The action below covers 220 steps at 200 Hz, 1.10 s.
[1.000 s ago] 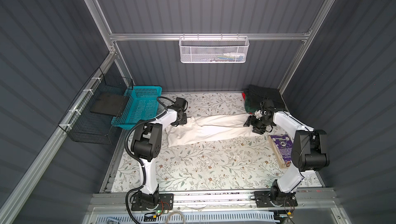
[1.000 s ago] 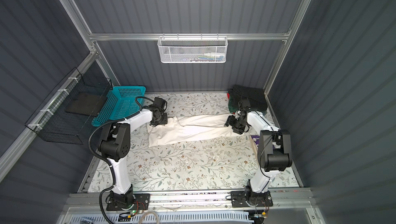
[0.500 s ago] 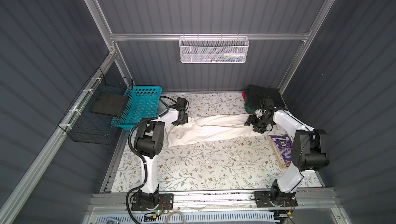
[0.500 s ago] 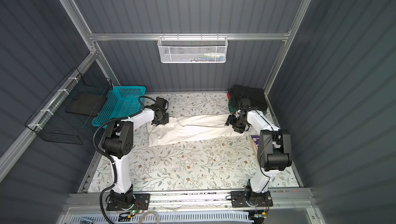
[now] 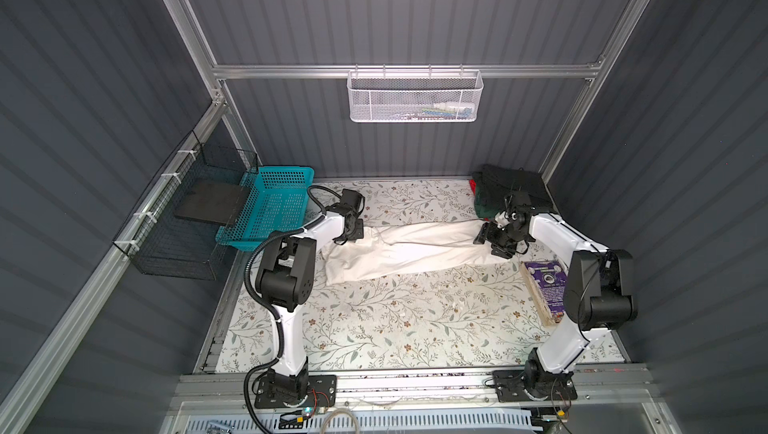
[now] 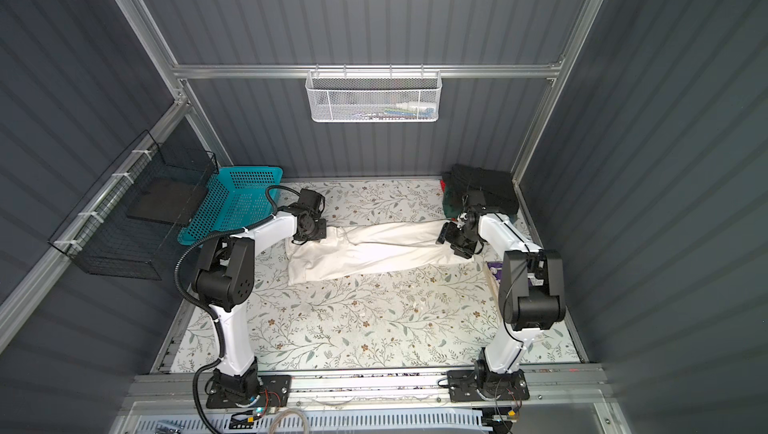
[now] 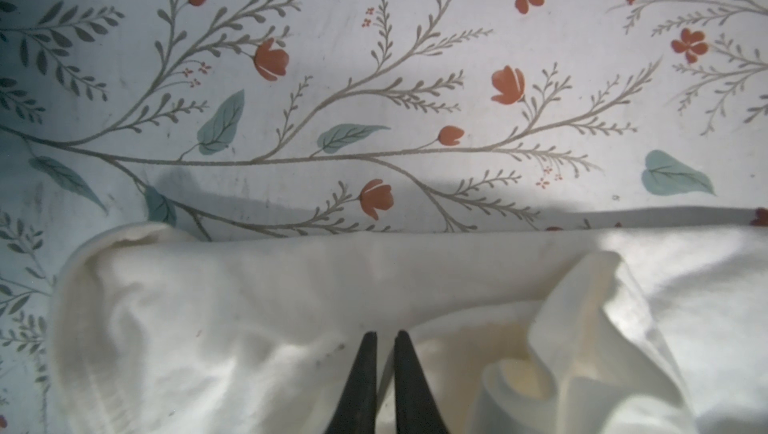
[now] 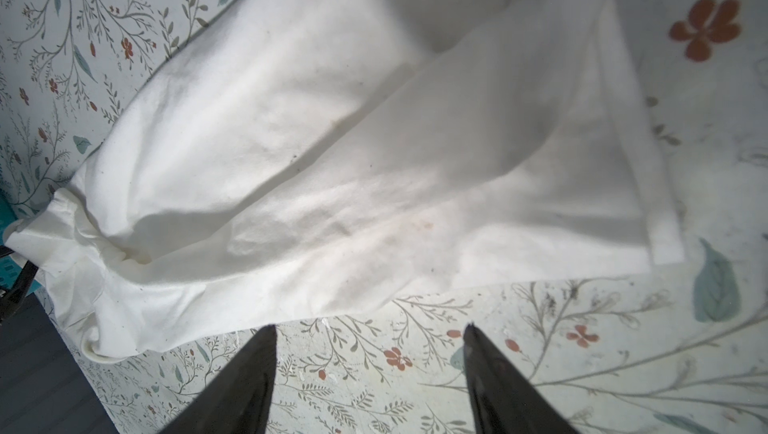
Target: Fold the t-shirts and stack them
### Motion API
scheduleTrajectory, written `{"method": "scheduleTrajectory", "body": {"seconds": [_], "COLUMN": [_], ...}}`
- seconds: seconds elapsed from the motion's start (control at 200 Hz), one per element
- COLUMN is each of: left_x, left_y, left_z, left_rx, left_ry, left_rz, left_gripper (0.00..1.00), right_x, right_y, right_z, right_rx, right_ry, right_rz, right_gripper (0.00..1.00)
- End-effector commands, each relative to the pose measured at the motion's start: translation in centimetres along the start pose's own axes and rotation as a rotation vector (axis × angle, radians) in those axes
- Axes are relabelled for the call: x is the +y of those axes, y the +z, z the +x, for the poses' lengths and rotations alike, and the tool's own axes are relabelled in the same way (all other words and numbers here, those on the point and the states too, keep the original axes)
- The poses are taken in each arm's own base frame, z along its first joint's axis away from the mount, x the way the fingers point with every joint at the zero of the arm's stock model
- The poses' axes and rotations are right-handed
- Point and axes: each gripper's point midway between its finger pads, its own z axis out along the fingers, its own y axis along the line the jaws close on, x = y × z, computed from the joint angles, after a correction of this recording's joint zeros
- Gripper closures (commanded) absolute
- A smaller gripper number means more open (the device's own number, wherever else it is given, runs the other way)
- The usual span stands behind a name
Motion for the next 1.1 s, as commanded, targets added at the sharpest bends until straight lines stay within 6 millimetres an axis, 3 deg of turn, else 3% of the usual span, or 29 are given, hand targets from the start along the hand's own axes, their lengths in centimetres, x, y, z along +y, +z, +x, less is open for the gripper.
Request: {"method": "scheduleTrajectory", "body": {"seconds": [0.0, 0.05, 0.44, 0.465, 0.67, 0.83, 1.095], "left_x": [-0.4, -0.4, 2.4, 3.1, 4.9, 6.6, 8.6], "left_y": [-0.1, -0.4, -2.9, -2.5, -3.9, -3.6, -3.9], "left_z": [-0.4, -0.7, -1.3, 0.1, 1.0, 2.2, 1.8], "left_rx": [0.007, -0.003, -0.069, -0.044, -0.075, -0.049, -0.066], "left_ry": [0.023, 0.015, -0.087, -0.095, -0.157, -0.2, -0.265], "left_rz": [0.007, 0.005, -0.079, -0.1, -0.151, -0.211, -0.256], "left_gripper": [0.93, 1.0, 1.0, 1.0, 1.0, 1.0, 1.0], "right_x": [-0.2, -0.2, -0.5, -0.5, -0.6, -0.7, -1.3], "right_y": [0.3, 0.3, 1.1, 1.1, 1.5, 1.7, 1.5], "right_z": [0.0, 0.0, -0.5, -0.6, -0.8, -1.0, -1.3], "right_rx": [0.012, 0.011, 0.019, 0.019, 0.026, 0.027, 0.013], "right_ry": [-0.007, -0.007, -0.003, -0.003, -0.001, -0.003, -0.018], "right_rz": [0.019, 0.019, 0.03, 0.029, 0.033, 0.042, 0.084], "right_gripper": [0.29, 0.29, 0.28, 0.28, 0.28, 0.29, 0.29]}}
